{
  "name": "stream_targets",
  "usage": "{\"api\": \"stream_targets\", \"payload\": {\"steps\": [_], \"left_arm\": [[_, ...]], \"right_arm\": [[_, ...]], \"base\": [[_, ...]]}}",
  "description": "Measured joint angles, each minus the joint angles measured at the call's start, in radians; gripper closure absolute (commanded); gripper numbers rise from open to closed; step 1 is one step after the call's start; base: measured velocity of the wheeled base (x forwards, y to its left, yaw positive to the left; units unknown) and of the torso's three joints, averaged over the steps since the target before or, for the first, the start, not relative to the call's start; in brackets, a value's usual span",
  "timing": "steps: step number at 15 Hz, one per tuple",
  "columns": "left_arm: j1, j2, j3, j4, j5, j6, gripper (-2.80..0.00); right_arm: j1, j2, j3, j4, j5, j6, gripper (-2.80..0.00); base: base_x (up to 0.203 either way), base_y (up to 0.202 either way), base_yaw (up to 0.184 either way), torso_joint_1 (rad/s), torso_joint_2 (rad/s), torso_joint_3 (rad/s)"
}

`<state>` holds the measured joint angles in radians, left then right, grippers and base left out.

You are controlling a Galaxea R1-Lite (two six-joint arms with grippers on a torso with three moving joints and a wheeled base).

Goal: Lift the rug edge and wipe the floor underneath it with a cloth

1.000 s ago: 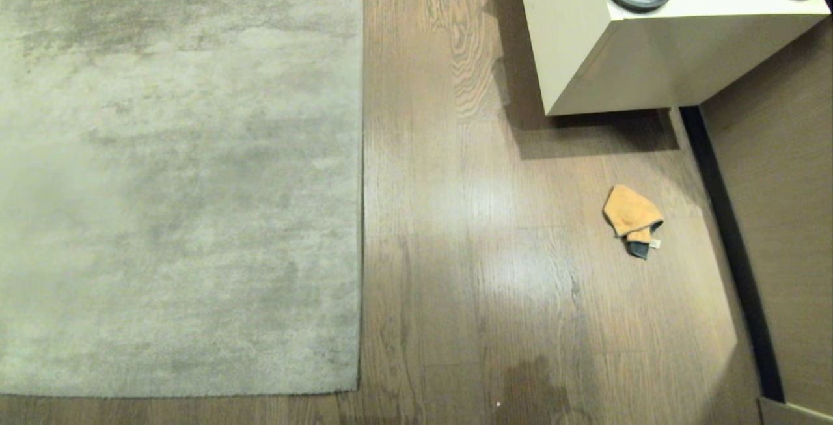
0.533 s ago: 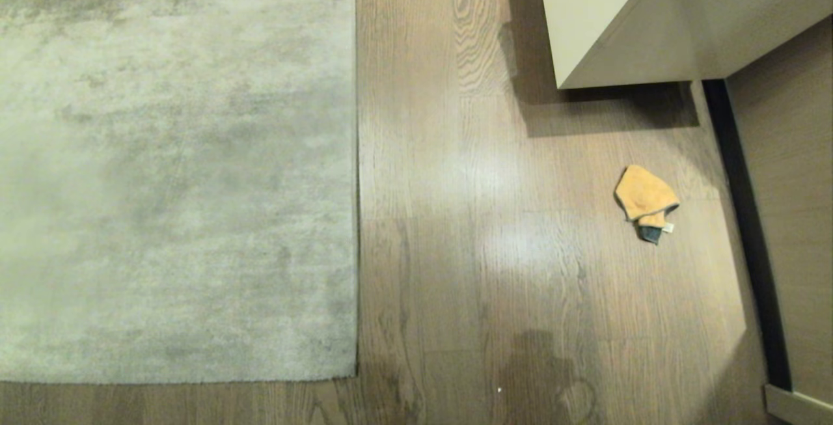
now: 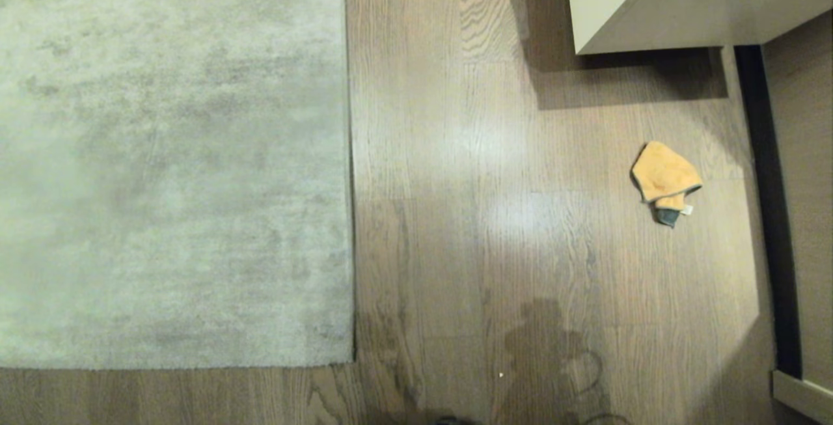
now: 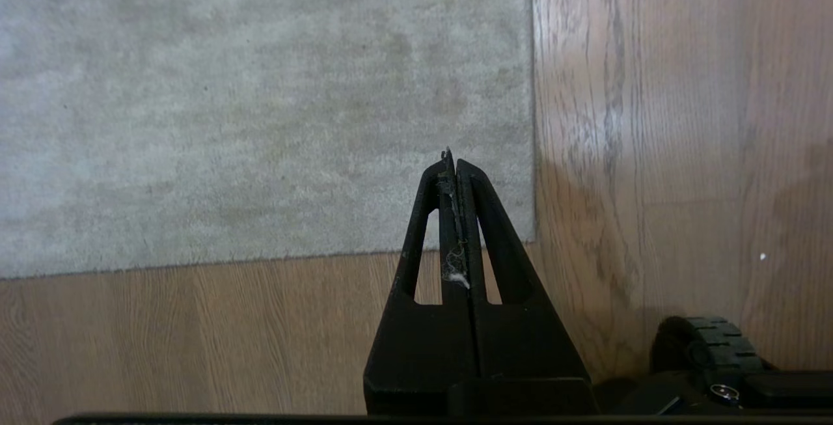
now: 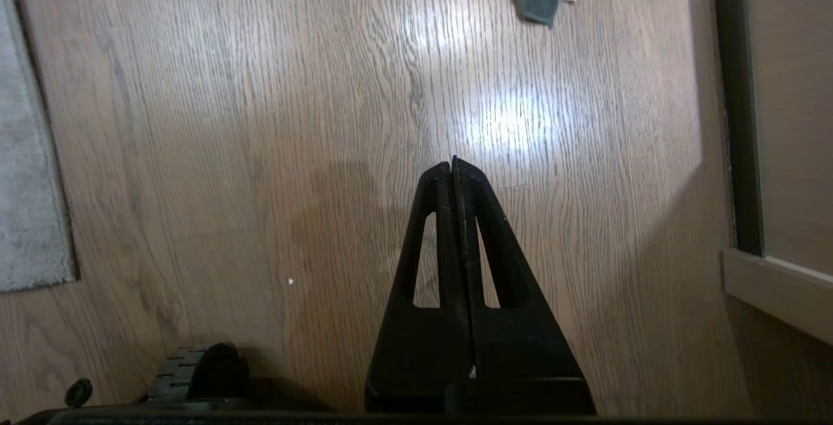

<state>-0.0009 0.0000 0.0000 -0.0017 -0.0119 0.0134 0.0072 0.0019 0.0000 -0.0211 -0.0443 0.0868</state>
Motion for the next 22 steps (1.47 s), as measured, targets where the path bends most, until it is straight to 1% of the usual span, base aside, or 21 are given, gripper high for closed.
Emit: {"api": "stream_targets", "payload": {"steps": [22], "left_arm": [[0.0, 0.0, 0.0, -0.003, 0.001, -0.001, 0.0]], "right_arm": [[0.0, 0.0, 0.0, -0.001, 0.0, 0.0, 0.0]], "base": [[0.0, 0.0, 0.0, 0.003, 0.0, -0.196]]}}
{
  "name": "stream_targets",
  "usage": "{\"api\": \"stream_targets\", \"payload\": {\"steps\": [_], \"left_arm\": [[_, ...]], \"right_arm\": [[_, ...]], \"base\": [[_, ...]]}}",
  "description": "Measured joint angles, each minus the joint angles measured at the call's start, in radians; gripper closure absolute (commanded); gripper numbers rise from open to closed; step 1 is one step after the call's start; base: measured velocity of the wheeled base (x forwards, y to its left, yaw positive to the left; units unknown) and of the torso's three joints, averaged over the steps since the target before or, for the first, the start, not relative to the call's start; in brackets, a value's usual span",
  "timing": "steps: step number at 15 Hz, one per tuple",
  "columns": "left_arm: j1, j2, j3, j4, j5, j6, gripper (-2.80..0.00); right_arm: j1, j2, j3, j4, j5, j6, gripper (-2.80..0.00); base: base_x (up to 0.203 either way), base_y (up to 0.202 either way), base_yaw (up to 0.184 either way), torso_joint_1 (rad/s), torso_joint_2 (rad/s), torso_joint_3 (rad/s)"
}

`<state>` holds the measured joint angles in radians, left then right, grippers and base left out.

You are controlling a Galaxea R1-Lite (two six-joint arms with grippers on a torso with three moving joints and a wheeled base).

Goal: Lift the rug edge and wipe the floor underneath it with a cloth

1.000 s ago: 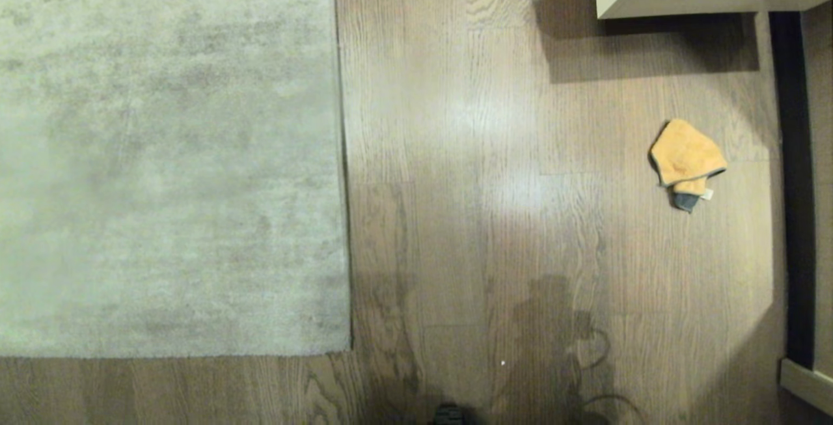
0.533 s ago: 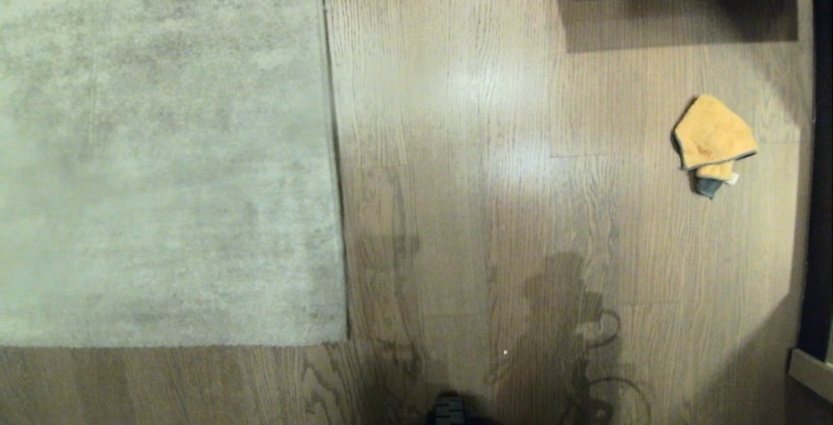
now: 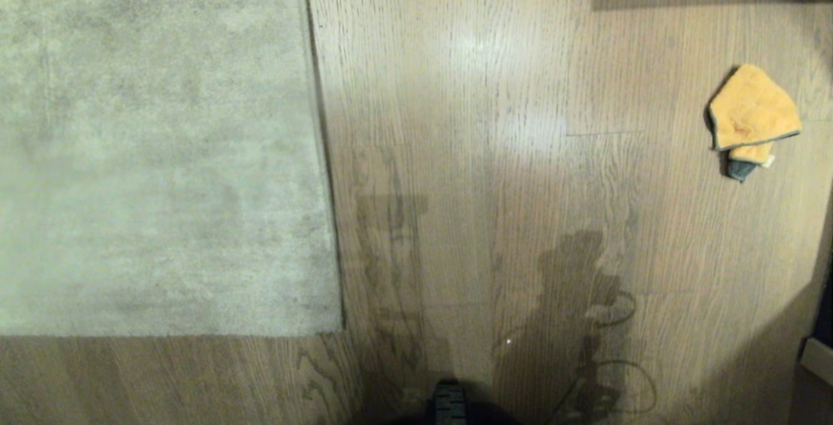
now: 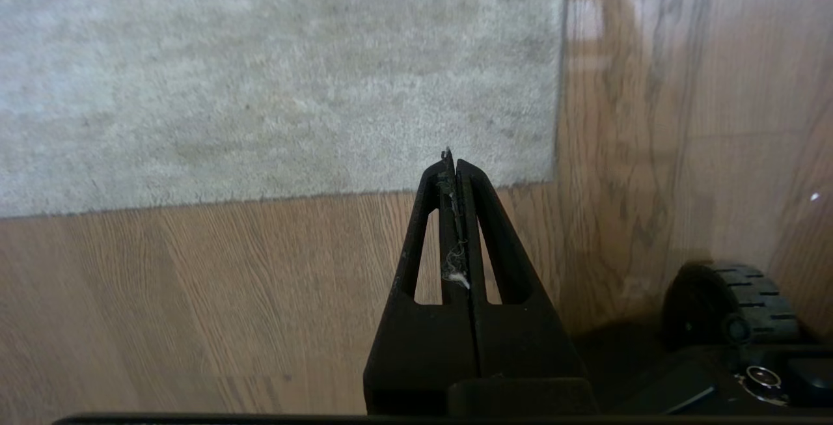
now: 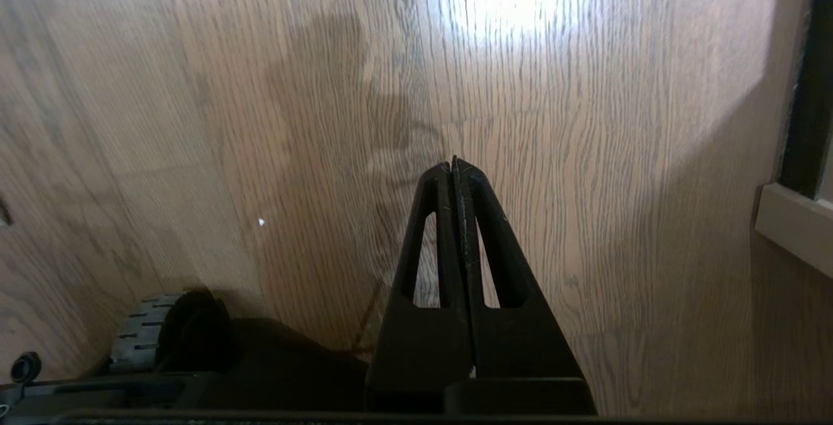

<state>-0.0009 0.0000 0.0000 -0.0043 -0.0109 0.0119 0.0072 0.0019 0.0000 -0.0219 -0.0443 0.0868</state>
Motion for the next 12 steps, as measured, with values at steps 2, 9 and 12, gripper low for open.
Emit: {"api": "stream_targets", "payload": {"steps": [2, 9, 12], "left_arm": [[0.0, 0.0, 0.0, 0.001, 0.0, 0.0, 0.0], [0.0, 0.0, 0.0, 0.001, 0.003, -0.006, 0.0], [0.0, 0.0, 0.0, 0.001, 0.003, -0.006, 0.0]], "right_arm": [[0.0, 0.0, 0.0, 0.0, 0.0, 0.0, 0.0], [0.0, 0.0, 0.0, 0.001, 0.0, 0.0, 0.0], [0.0, 0.0, 0.0, 0.001, 0.0, 0.0, 0.0]], "base": [[0.0, 0.0, 0.0, 0.004, 0.0, -0.067], [0.0, 0.0, 0.0, 0.001, 0.0, -0.006], [0.0, 0.0, 0.0, 0.0, 0.0, 0.0]]}}
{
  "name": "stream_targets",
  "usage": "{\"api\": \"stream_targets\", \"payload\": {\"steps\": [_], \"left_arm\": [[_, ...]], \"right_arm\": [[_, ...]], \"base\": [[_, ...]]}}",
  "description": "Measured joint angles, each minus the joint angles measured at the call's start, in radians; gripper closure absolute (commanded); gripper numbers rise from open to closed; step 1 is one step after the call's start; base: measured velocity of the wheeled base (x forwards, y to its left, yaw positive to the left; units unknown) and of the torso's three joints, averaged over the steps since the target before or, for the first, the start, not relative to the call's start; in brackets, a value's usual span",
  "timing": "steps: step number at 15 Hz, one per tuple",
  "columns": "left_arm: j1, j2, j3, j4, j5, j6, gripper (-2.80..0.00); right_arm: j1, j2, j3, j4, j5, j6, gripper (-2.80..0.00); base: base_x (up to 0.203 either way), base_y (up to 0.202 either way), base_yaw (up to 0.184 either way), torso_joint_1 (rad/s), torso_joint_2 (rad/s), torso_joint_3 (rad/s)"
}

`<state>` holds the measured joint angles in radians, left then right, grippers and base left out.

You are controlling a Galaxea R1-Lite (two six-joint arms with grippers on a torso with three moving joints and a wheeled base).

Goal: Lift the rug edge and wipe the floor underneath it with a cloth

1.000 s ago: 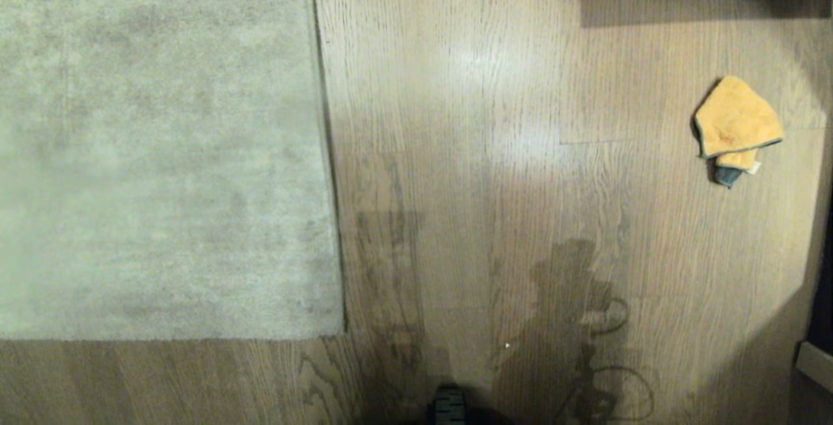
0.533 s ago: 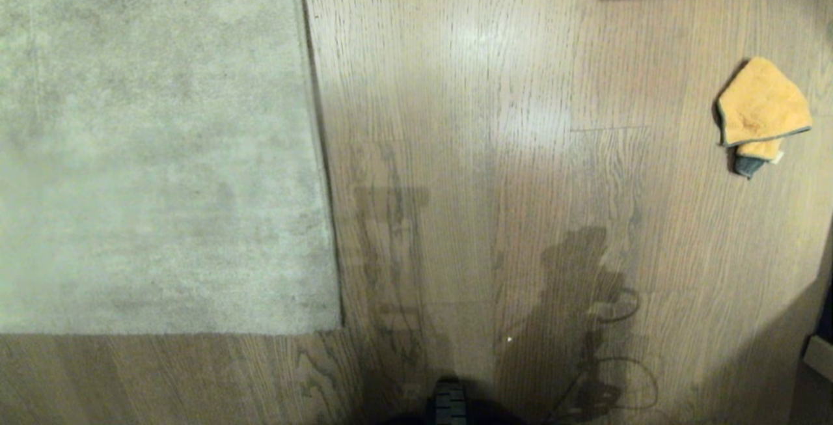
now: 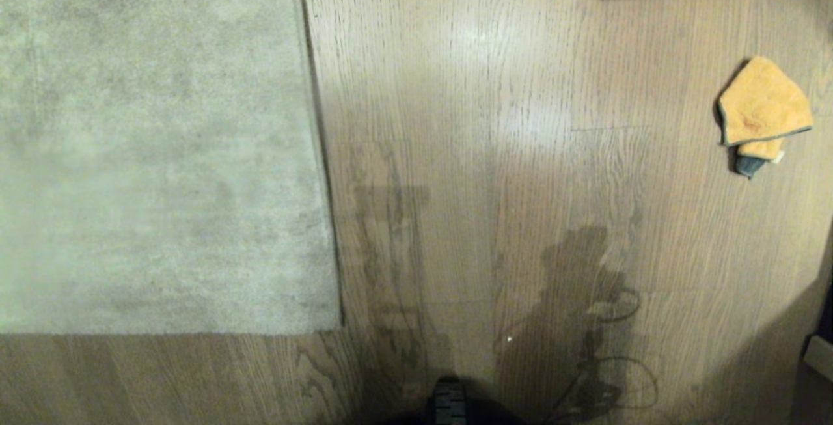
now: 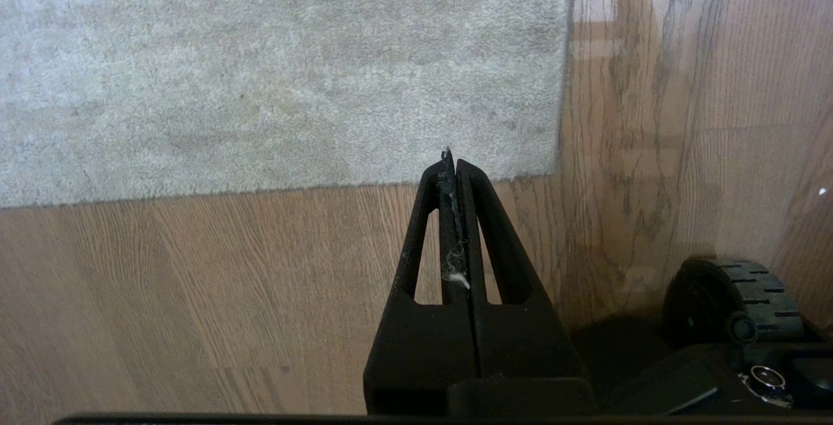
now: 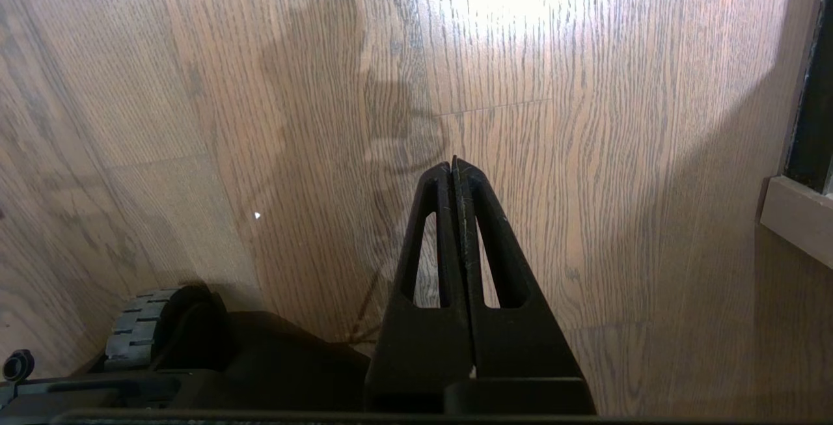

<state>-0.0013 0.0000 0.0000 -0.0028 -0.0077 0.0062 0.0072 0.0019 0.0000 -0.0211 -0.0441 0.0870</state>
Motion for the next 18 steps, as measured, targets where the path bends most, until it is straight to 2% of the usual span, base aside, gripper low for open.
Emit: {"api": "stream_targets", "payload": {"steps": [14, 18], "left_arm": [[0.0, 0.0, 0.0, 0.0, 0.0, 0.0, 0.0], [0.001, 0.0, 0.0, 0.0, 0.0, -0.001, 0.0]], "right_arm": [[0.0, 0.001, 0.0, 0.001, 0.004, -0.026, 0.0], [-0.001, 0.057, -0.051, -0.041, 0.063, -0.043, 0.0]], "base": [[0.0, 0.0, 0.0, 0.0, 0.0, 0.0], [0.0, 0.0, 0.0, 0.0, 0.0, 0.0]]}}
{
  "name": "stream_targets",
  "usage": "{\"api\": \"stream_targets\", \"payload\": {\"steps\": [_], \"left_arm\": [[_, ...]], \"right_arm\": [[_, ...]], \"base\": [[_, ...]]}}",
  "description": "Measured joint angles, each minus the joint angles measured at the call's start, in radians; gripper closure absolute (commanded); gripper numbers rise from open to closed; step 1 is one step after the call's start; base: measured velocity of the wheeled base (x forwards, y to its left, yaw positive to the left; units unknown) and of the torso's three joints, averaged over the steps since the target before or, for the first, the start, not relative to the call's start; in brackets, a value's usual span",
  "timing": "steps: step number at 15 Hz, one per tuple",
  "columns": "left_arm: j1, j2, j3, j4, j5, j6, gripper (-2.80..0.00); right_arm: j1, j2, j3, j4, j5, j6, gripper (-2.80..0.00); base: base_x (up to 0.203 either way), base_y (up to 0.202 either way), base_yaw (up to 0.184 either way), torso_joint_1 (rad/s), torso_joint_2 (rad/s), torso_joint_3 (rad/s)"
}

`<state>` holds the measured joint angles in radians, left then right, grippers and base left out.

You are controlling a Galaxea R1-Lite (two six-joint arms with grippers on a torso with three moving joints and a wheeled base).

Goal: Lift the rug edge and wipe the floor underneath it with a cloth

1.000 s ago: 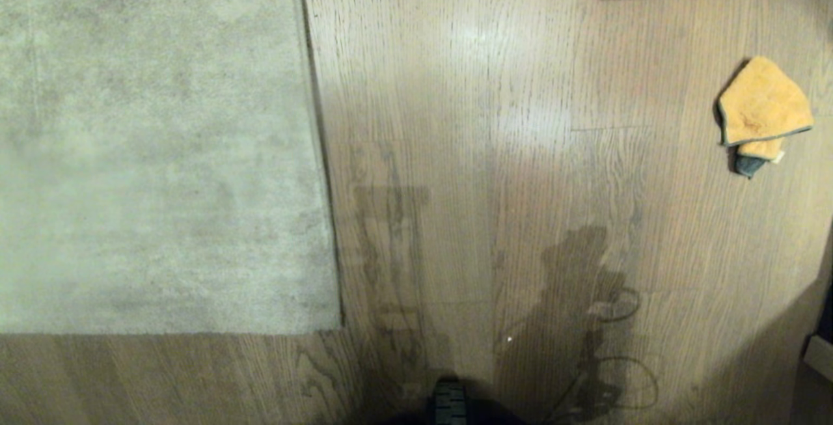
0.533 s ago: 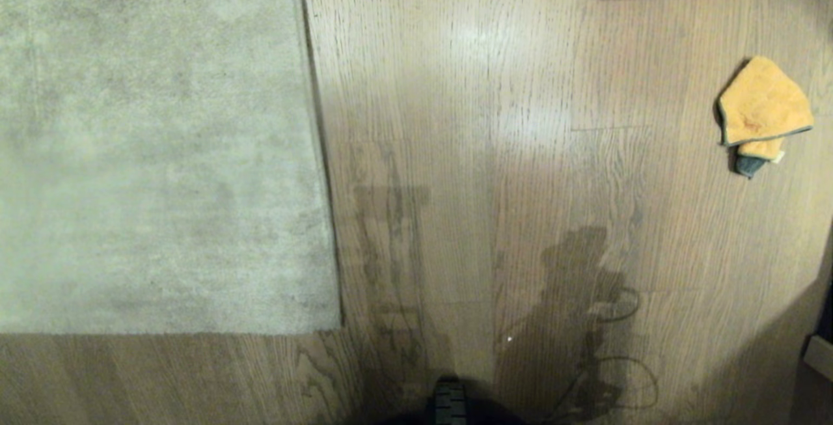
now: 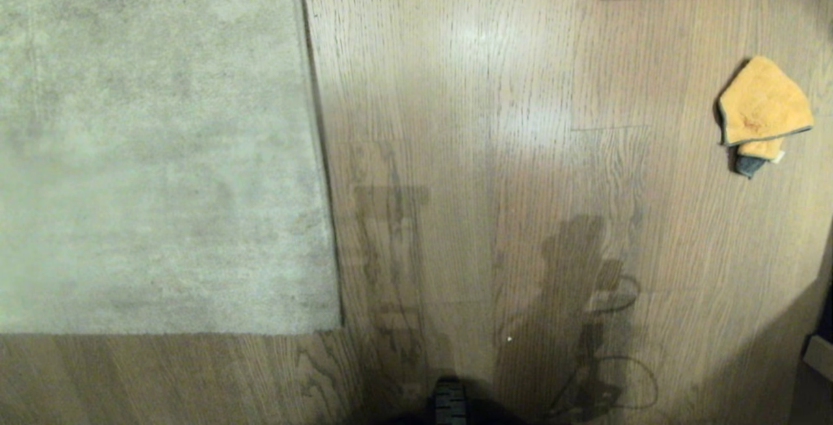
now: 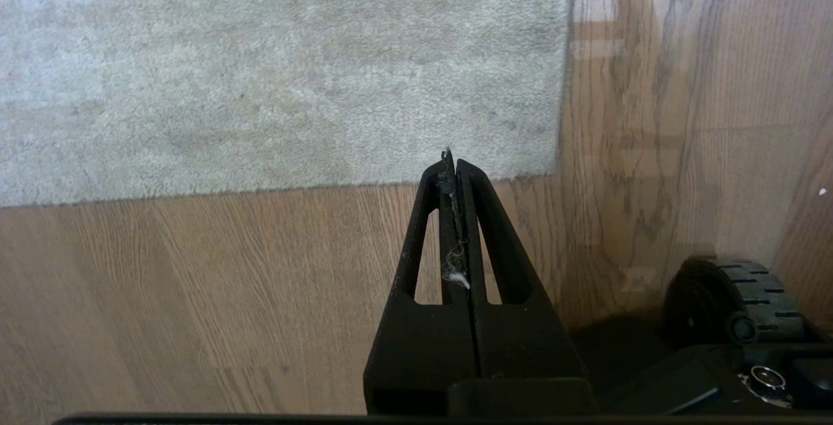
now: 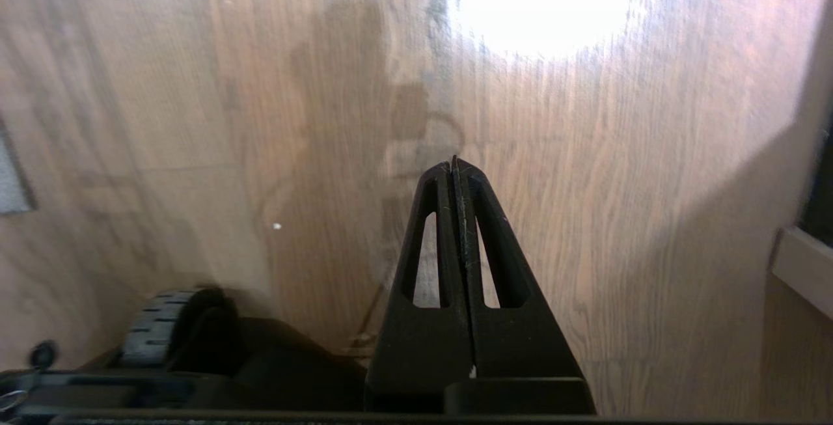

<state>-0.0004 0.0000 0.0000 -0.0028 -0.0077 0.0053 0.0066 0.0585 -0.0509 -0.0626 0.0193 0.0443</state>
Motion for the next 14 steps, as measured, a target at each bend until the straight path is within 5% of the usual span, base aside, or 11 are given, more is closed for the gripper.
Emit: {"api": "stream_targets", "payload": {"steps": [14], "left_arm": [[0.0, 0.0, 0.0, 0.0, 0.0, 0.0, 0.0]], "right_arm": [[-0.058, 0.805, -0.262, -0.322, 0.146, 0.02, 0.0]], "base": [[0.0, 0.0, 0.0, 0.0, 0.0, 0.0]]}}
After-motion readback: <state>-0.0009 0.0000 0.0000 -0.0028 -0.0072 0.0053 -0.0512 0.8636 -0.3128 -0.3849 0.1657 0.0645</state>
